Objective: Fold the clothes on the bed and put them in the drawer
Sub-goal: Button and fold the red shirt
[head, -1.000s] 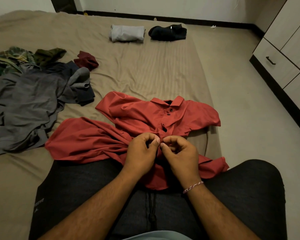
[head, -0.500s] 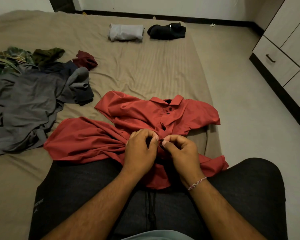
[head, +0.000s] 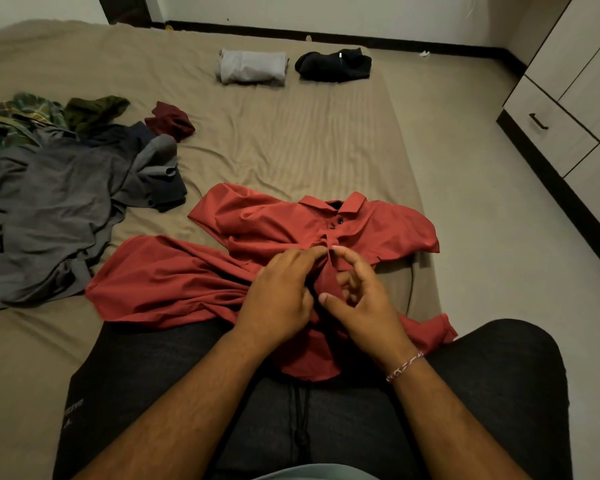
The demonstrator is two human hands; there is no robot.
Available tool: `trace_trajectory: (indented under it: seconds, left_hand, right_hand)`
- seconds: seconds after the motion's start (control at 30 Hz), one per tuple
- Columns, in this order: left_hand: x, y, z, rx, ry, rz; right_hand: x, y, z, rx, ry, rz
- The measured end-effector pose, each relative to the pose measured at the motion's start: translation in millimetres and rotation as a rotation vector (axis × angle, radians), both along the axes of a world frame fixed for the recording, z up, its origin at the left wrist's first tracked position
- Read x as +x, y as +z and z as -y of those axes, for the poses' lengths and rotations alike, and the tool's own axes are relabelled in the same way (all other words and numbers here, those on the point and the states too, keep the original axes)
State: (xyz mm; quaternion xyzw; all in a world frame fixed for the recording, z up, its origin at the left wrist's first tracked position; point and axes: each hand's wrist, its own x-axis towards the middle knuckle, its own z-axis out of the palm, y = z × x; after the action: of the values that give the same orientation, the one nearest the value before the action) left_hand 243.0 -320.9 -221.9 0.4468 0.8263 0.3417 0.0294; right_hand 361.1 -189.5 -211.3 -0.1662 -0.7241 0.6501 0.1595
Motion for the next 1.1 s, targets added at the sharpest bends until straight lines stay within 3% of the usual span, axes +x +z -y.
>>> trace_trajectory:
  seconds: [0.2, 0.37, 0.47, 0.53, 0.63, 0.73, 0.8, 0.87, 0.97, 1.1]
  left_hand:
    - [-36, 17, 1, -0.187, 0.089, -0.205]
    - [-62, 39, -14, -0.016, 0.032, 0.123]
    - [-112, 71, -44, -0.158, -0.052, -0.006]
    - [-150, 102, -71, -0.193, -0.040, -0.131]
    - [-181, 163, -109, 0.052, 0.163, -0.293]
    - [-177, 219, -125, 0.395, 0.292, -0.421]
    - [-161, 224, -116, 0.460, 0.290, -0.523]
    - [-143, 196, -101, 0.391, 0.233, -0.569]
    - [-105, 117, -73, 0.311, 0.163, -0.323]
    - [-40, 24, -36, 0.317, 0.236, 0.324]
  right_hand:
    - [-2, 2, -23, 0.069, -0.140, 0.136]
    - [-14, 25, -71, 0.082, -0.089, 0.232]
    - [-45, 51, -114, 0.180, -0.055, 0.370]
    - [-78, 82, -148, 0.367, -0.084, 0.409]
    - [-122, 144, -182, 0.678, -0.359, 0.257]
    - [-132, 202, -189, 0.877, -0.737, -0.063]
    - [-119, 211, -177, 0.943, -0.824, -0.227]
    - [-101, 188, -165, 1.020, -0.756, -0.238]
    - [-64, 115, -143, 0.990, -0.549, 0.040]
    - [-5, 21, -90, 0.567, -0.333, 0.298]
